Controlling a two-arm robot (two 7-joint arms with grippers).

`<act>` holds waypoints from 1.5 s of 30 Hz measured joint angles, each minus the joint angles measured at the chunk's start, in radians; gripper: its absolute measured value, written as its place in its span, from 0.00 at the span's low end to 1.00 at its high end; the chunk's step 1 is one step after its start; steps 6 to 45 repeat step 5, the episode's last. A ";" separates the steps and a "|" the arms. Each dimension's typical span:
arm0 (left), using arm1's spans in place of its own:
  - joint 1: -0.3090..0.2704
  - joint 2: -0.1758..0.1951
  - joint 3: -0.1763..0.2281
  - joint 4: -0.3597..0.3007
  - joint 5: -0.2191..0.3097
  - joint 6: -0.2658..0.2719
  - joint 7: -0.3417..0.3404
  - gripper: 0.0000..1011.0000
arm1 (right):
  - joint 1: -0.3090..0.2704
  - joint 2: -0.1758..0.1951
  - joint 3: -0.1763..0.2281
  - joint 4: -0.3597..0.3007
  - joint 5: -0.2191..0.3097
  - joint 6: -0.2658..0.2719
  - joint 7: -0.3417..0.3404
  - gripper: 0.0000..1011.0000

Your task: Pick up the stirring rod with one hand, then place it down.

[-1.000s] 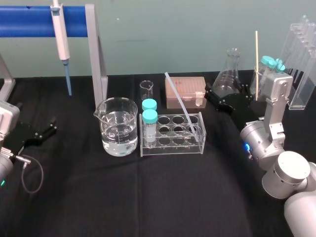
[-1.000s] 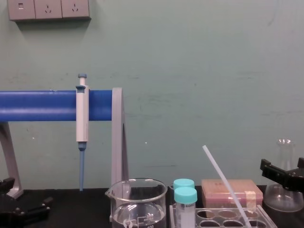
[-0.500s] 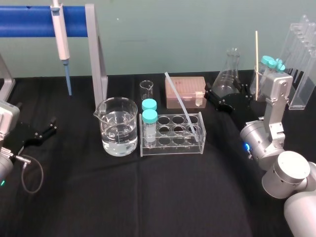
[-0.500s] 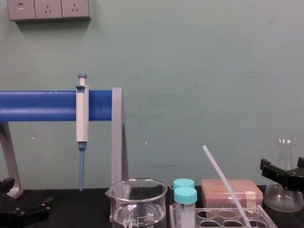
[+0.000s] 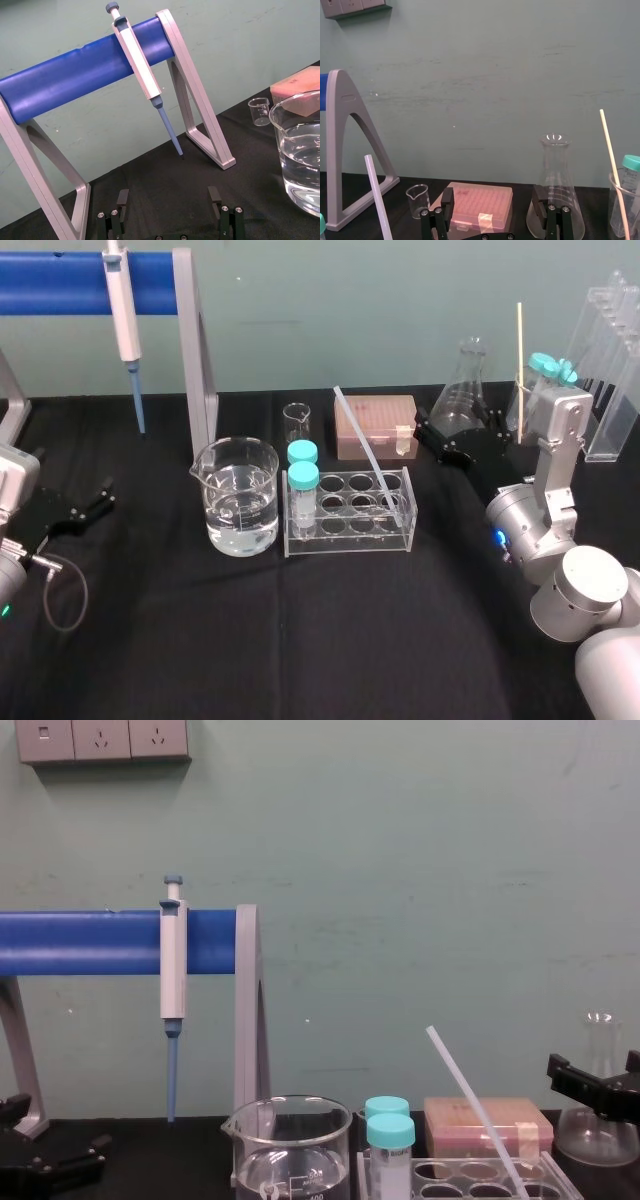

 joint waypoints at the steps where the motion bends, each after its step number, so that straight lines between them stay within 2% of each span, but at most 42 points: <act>1: 0.000 0.000 0.000 0.000 0.000 0.000 0.000 0.99 | 0.000 0.000 0.000 0.000 0.000 0.000 0.000 0.99; 45: 0.000 0.000 0.000 0.000 0.000 0.000 0.000 0.99 | 0.000 0.000 0.000 0.000 0.000 0.000 0.000 0.99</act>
